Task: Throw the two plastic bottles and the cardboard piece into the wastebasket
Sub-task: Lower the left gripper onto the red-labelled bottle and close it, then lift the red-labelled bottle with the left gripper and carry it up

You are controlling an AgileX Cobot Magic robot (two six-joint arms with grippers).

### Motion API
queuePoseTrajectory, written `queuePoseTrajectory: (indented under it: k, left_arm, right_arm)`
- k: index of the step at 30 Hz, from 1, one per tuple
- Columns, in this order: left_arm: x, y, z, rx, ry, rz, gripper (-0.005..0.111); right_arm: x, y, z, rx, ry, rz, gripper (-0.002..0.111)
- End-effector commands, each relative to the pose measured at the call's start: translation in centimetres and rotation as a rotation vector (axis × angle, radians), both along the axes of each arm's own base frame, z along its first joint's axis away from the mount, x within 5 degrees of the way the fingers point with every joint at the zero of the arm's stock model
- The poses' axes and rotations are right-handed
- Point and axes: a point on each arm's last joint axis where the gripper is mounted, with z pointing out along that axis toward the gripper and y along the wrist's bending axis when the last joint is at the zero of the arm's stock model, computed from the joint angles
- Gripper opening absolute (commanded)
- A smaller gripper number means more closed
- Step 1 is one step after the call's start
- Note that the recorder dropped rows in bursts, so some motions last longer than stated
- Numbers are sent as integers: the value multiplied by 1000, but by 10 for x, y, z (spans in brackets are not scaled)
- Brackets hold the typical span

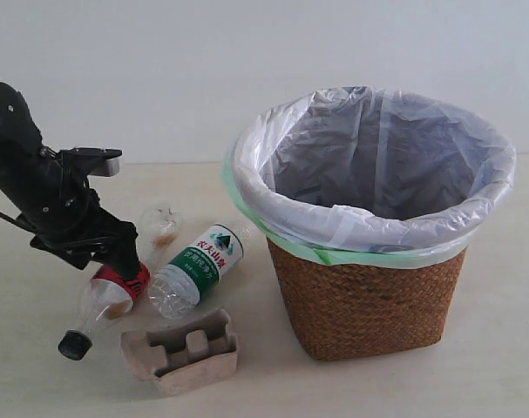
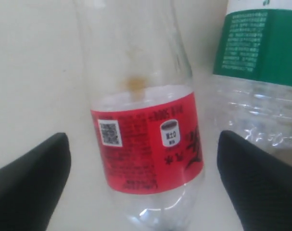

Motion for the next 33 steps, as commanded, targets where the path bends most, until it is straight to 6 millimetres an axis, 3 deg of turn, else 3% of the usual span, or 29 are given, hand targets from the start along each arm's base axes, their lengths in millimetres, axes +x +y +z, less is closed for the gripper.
queuePoseTrajectory:
  k: [1,11,22,33]
  left_arm:
    - [3,-4,-11,-4,16,10,77]
    - [9,-3,-28,19,7,8,77]
    - [9,1,-32,56,7,-16,77]
    - [11,1,-57,73,46,-18,77]
  right_arm:
    - [0,-1,1,-8,-13,-6,0]
    - [0,-1,1,-8,-13,-6,0]
    - [0,-1,1,-8,-13,-6,0]
    - [0,-1,1,-8,-13,-6,0]
